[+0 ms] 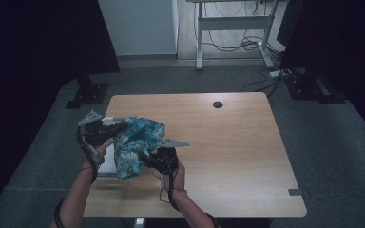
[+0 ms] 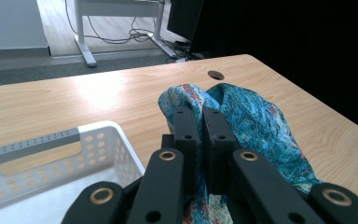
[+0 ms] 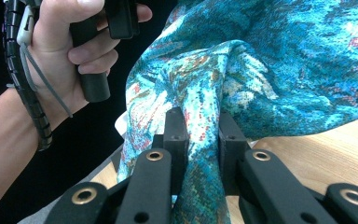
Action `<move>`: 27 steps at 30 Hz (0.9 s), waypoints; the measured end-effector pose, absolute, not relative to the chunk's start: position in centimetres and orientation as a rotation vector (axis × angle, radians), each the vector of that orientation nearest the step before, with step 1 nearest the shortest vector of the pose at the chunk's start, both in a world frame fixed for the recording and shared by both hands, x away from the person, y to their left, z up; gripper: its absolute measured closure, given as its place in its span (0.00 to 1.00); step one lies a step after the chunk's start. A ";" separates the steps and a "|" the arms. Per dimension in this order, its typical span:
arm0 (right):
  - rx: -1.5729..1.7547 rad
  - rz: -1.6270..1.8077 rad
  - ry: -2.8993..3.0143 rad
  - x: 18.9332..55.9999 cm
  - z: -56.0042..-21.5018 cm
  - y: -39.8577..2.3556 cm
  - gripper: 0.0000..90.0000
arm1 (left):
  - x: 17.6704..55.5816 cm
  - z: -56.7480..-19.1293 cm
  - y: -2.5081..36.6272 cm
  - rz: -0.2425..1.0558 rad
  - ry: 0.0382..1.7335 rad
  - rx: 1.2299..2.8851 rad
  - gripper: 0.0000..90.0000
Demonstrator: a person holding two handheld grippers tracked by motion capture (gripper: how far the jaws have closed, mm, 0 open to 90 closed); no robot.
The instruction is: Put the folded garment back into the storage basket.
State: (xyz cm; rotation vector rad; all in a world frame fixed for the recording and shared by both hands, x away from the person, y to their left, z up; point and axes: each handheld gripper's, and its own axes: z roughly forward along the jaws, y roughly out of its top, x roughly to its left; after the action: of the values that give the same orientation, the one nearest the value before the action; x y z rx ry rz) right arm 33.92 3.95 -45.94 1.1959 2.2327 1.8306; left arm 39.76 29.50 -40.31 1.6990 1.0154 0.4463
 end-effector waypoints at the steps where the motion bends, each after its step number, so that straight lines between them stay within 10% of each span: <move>1: 1.196 1.830 2.233 33.9 -45.9 4.0 0.86 | 39.8 -40.3 29.6 0.446 1.015 1.699 0.95; 27: 1.198 1.816 2.243 35.1 -45.9 6.0 0.86 | 40.8 -40.2 31.5 0.456 1.030 1.690 0.95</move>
State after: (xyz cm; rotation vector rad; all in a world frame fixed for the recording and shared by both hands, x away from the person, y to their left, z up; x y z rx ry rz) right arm 35.08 5.96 -45.85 1.1975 2.2433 1.8161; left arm 40.80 31.46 -40.23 1.6899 1.0303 0.4562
